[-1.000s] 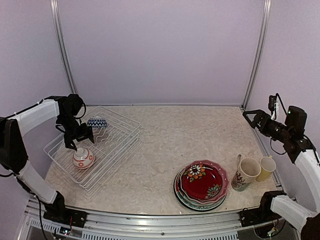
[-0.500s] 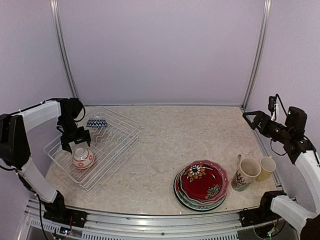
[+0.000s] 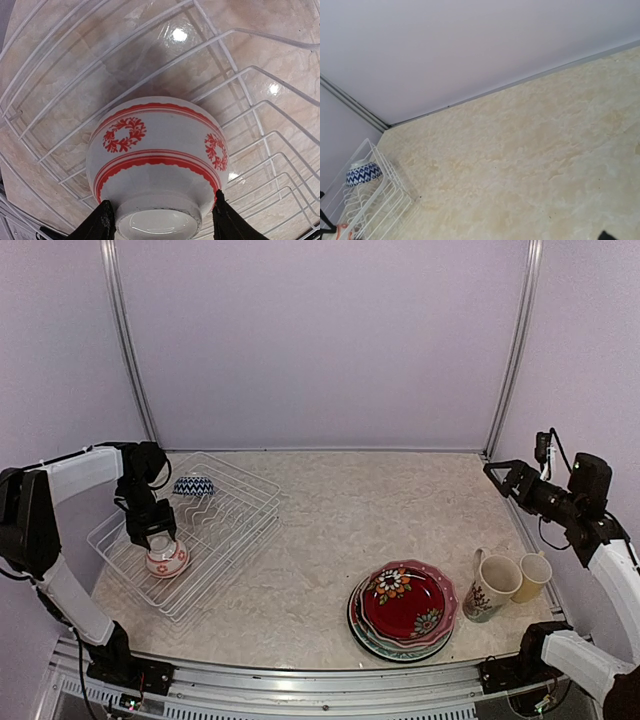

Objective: Unload the mixed dishes from the dish rack
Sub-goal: Grab the bowl from the dish rack.

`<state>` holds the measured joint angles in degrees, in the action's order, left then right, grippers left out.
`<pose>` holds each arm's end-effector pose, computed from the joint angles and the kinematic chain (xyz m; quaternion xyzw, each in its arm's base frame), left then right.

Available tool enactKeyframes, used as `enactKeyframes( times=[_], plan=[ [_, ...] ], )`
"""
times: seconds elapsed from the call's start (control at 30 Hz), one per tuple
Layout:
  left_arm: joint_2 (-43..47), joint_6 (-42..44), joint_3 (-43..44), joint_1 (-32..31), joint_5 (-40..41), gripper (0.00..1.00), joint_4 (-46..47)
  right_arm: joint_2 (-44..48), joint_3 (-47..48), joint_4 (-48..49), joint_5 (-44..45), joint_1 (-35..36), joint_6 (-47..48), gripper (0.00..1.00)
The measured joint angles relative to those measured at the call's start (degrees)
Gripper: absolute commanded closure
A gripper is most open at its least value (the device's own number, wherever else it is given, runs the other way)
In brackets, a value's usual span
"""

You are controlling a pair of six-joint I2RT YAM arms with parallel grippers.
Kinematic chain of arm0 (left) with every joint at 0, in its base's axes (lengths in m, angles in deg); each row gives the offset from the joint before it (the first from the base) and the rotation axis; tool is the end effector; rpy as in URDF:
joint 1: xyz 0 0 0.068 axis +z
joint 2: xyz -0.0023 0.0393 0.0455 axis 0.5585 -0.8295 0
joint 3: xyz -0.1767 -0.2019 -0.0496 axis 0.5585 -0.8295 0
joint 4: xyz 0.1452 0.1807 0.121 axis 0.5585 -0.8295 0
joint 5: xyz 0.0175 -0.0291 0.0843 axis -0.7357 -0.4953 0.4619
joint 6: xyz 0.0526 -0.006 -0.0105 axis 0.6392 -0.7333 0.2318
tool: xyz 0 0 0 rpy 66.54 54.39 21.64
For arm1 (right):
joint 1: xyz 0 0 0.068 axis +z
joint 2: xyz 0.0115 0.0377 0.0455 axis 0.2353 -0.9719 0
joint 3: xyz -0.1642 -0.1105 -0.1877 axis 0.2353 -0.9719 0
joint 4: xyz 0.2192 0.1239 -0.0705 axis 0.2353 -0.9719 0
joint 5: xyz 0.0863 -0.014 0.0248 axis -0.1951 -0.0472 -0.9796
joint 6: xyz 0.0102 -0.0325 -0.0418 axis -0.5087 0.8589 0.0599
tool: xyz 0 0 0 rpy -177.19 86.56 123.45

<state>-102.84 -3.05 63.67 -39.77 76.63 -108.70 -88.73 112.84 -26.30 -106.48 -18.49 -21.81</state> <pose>0.2847 -0.0279 0.2222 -0.2218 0.9741 0.0018 0.0432 0.1798 0.0046 0.3048 0.0724 0.7705 0.3643 0.5181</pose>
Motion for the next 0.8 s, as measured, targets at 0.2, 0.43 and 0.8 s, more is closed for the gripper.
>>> enactKeyframes(
  times=[0.2, 0.43, 0.8],
  plan=[
    [0.0, 0.0, 0.0, 0.0, 0.5, 0.46, 0.0, 0.0, -0.4, 0.3, 0.2, 0.5, -0.2, 0.00],
    [-0.2, 0.1, 0.2, -0.7, 1.4, 0.62, -0.1, 0.0, -1.0, 0.4, 0.5, 0.8, -0.5, 0.00],
    [1.8, -0.1, 1.9, -1.4, 1.7, 0.71, -3.6, 0.0, -1.0, 0.4, 1.5, 1.9, -0.8, 0.00]
  ],
)
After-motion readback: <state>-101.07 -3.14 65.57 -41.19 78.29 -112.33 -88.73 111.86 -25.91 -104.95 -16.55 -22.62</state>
